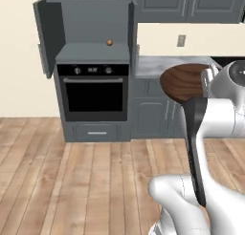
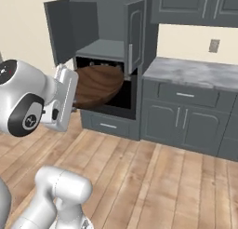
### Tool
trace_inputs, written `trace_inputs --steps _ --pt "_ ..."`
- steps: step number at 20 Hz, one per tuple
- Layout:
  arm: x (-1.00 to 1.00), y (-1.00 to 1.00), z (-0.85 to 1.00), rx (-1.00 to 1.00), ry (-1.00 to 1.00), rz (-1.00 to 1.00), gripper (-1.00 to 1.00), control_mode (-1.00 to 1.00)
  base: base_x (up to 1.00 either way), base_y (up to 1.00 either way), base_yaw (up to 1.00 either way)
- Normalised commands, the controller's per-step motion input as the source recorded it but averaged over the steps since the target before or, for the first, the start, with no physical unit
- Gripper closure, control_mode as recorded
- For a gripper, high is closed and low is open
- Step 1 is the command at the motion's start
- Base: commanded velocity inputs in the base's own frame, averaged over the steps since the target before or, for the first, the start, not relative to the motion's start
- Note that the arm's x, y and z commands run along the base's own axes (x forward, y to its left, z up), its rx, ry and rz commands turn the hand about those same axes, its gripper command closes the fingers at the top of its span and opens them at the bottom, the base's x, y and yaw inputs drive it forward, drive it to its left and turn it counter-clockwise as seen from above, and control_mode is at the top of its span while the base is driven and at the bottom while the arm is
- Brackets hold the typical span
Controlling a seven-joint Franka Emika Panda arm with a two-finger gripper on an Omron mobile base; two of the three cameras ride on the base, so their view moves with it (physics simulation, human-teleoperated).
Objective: Pick the mug and place it in the sink. Pick the bowl and place it in the open cabinet and then close the cabinet.
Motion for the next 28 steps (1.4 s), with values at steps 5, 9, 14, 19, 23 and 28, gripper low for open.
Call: trace_inputs --steps 5,9,14,19,23,28 --pt "0.0 0.0 0.0 0.0 0.0 0.0 1.0 1.0 0.37 0.69 0.0" --pt "0.0 0.0 0.0 0.0 0.0 0.0 1.0 1.0 0.66 0.46 0.18" --pt "0.0 0.0 0.0 0.0 0.0 0.0 1.0 1.0 0.98 0.53 0.13" --pt "0.0 0.0 0.0 0.0 0.0 0.0 1.0 1.0 0.85 0.52 0.02" --pt "0.0 0.0 0.0 0.0 0.0 0.0 1.0 1.0 0.12 0.03 -0.15" --pt "0.0 0.0 0.0 0.0 0.0 0.0 1.0 1.0 0.0 -0.1 -0.36"
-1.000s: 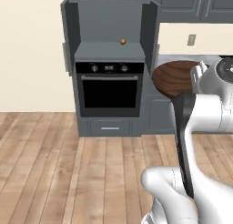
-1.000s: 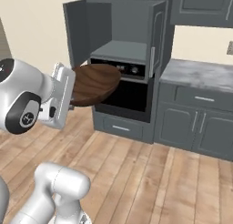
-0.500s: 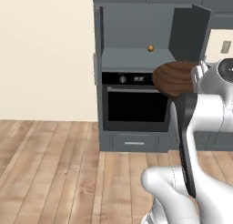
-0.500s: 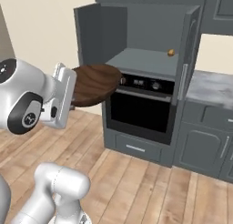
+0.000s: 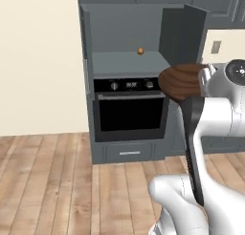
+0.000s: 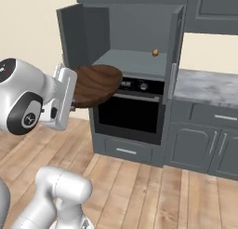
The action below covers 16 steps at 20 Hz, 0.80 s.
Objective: Pick the mug and place it in the sink. Pick the bowl and place it in the open cabinet and then close the cabinet.
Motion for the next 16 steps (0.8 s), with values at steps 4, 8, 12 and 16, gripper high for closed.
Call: trace_inputs --steps 4,8,12,16 --pt "0.0 0.0 0.0 0.0 0.0 0.0 1.0 1.0 0.0 0.05 -0.2" --pt "0.0 0.0 0.0 0.0 0.0 0.0 1.0 1.0 0.23 0.18 0.08" --pt "0.0 0.0 0.0 0.0 0.0 0.0 1.0 1.0 0.92 0.05 0.01" --pt "0.0 0.0 0.0 0.0 0.0 0.0 1.0 1.0 0.54 -0.06 0.05"
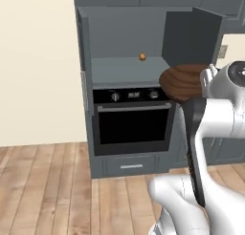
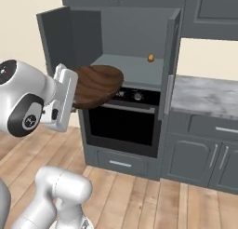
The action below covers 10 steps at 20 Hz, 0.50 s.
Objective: Pick the mug and place it in the sink. Pick the bowl and place it in the open cabinet and then close the cabinet.
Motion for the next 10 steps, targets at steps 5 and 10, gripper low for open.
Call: trace_inputs --steps 5,10 --pt "0.0 0.0 0.0 0.0 0.0 0.0 1.0 1.0 0.67 0.03 0.01" --pt "0.0 0.0 0.0 0.0 0.0 0.0 1.0 1.0 0.5 -0.07 0.04"
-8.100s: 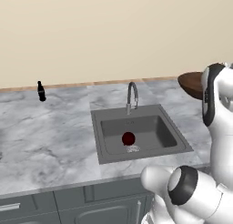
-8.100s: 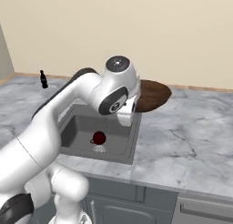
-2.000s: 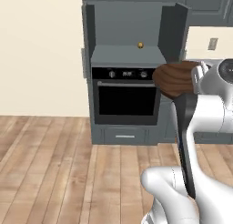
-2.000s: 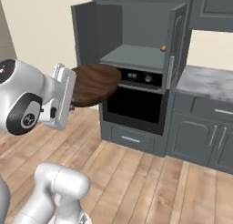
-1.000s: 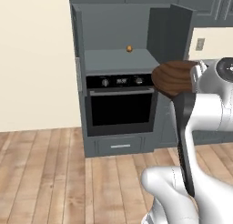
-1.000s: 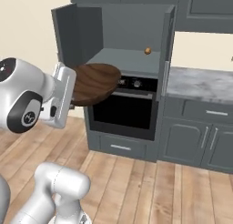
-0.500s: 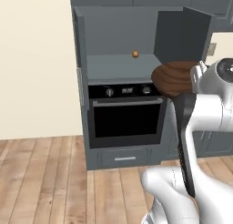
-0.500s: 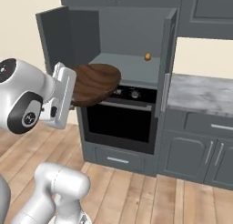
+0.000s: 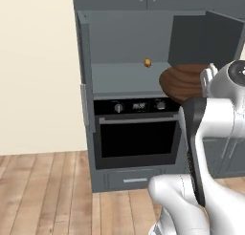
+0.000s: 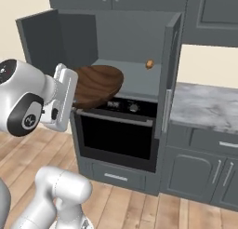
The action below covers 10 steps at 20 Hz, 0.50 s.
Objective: Pick the mug and place it in the sink. Pick the bowl and place it in the open cabinet and then close the cabinet.
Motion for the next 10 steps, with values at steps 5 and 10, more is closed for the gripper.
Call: trace_inputs --steps 5,10 --pt "0.0 0.0 0.0 0.0 0.0 0.0 1.0 1.0 0.55 0.0 0.03" --pt "0.0 0.0 0.0 0.0 0.0 0.0 1.0 1.0 0.26 -0.08 0.01"
